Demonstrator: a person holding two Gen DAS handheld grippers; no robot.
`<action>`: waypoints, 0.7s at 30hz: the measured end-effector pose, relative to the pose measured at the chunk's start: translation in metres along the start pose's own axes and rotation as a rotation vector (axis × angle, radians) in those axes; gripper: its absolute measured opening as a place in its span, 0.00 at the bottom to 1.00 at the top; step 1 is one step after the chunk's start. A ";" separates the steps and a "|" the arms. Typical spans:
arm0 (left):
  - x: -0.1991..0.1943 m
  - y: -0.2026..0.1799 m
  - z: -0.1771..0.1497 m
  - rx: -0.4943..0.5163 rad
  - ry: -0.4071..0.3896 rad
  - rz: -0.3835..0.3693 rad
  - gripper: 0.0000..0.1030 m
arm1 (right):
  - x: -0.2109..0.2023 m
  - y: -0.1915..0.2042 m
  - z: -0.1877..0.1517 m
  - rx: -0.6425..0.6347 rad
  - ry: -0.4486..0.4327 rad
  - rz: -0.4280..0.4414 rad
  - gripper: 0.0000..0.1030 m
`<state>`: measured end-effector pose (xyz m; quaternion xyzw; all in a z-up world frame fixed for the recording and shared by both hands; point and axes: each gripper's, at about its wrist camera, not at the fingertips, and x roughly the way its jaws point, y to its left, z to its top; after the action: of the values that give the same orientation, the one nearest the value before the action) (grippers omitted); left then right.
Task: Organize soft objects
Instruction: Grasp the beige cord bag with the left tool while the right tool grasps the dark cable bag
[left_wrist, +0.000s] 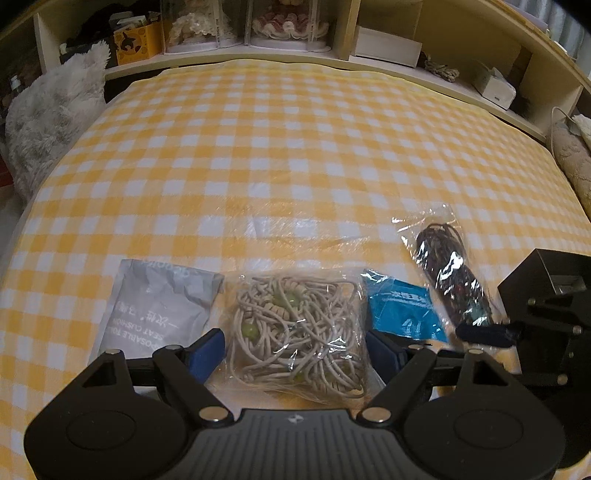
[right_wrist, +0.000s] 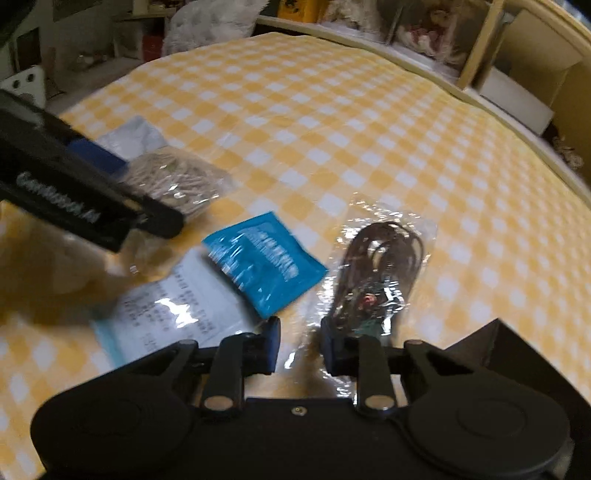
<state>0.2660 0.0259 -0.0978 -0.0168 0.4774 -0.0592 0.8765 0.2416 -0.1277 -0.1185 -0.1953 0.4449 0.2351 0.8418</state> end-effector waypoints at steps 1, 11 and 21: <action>0.000 0.001 0.000 -0.001 0.002 0.000 0.81 | -0.001 0.001 -0.001 0.004 0.004 0.015 0.24; -0.002 0.004 -0.001 -0.029 0.006 0.005 0.81 | -0.015 0.017 -0.009 -0.067 0.058 0.151 0.20; -0.004 0.003 -0.001 -0.058 0.001 0.002 0.80 | -0.034 -0.009 0.005 0.142 -0.050 0.084 0.40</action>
<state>0.2631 0.0299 -0.0951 -0.0419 0.4793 -0.0445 0.8755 0.2327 -0.1402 -0.0860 -0.1103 0.4470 0.2429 0.8538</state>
